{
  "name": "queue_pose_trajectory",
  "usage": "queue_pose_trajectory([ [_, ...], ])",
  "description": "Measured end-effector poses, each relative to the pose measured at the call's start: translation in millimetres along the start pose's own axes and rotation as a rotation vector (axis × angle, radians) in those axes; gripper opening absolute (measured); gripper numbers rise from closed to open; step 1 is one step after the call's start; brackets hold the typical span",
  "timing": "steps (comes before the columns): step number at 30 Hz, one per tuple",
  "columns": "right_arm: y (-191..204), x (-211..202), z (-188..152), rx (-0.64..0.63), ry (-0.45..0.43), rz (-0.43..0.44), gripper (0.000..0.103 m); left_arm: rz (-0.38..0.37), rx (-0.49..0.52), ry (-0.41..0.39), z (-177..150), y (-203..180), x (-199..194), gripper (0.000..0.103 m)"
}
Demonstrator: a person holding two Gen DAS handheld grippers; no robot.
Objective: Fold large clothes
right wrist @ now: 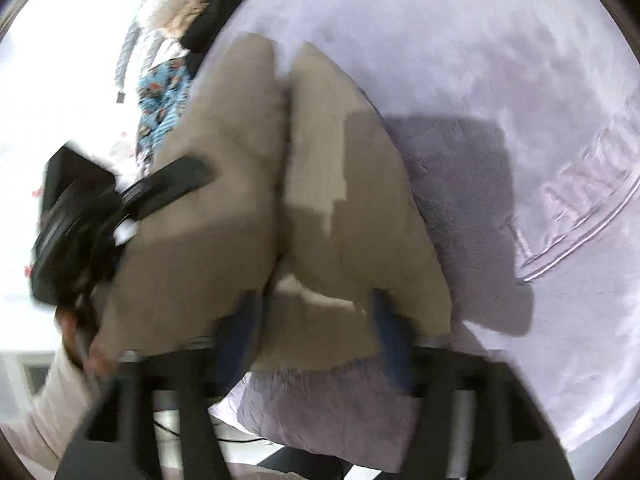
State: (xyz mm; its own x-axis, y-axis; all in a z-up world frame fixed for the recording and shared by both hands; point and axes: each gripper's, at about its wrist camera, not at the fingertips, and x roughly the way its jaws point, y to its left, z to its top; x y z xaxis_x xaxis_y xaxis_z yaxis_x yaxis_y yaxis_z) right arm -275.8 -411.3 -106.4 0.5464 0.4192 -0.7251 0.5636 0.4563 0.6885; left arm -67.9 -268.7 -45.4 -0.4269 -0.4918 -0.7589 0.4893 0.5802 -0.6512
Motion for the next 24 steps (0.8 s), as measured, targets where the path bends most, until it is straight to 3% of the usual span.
queue_pose_trajectory([
  [5,41,-24,-12,-0.153,-0.031,0.03,0.074,0.013,0.014,-0.004,7,-14,15,0.071],
  [7,69,-21,-24,-0.24,-0.013,0.043,0.082,0.004,0.006,0.005,16,-18,28,0.071],
  [9,85,-15,-31,-0.285,0.008,0.049,0.082,0.002,0.003,0.016,24,-21,33,0.071],
  [12,87,-2,-23,-0.249,0.018,0.043,0.082,0.01,0.03,-0.002,31,-30,23,0.071],
  [14,73,-4,-31,-0.217,0.015,-0.007,0.08,0.034,0.08,-0.056,33,-39,4,0.071],
  [15,69,-1,-25,-0.2,-0.007,-0.046,0.057,0.067,0.115,-0.096,33,-42,-10,0.071],
  [16,65,3,-18,-0.18,-0.024,-0.078,0.017,0.103,0.14,-0.134,33,-42,-22,0.071],
  [20,51,4,-9,-0.127,-0.051,-0.136,0.013,0.336,0.184,-0.32,27,-11,-76,0.071],
  [23,50,3,-16,-0.147,-0.052,-0.168,0.013,0.516,0.158,-0.344,29,30,-82,0.071],
  [24,49,3,-16,-0.159,-0.051,-0.179,0.013,0.543,0.134,-0.333,32,45,-77,0.071],
])
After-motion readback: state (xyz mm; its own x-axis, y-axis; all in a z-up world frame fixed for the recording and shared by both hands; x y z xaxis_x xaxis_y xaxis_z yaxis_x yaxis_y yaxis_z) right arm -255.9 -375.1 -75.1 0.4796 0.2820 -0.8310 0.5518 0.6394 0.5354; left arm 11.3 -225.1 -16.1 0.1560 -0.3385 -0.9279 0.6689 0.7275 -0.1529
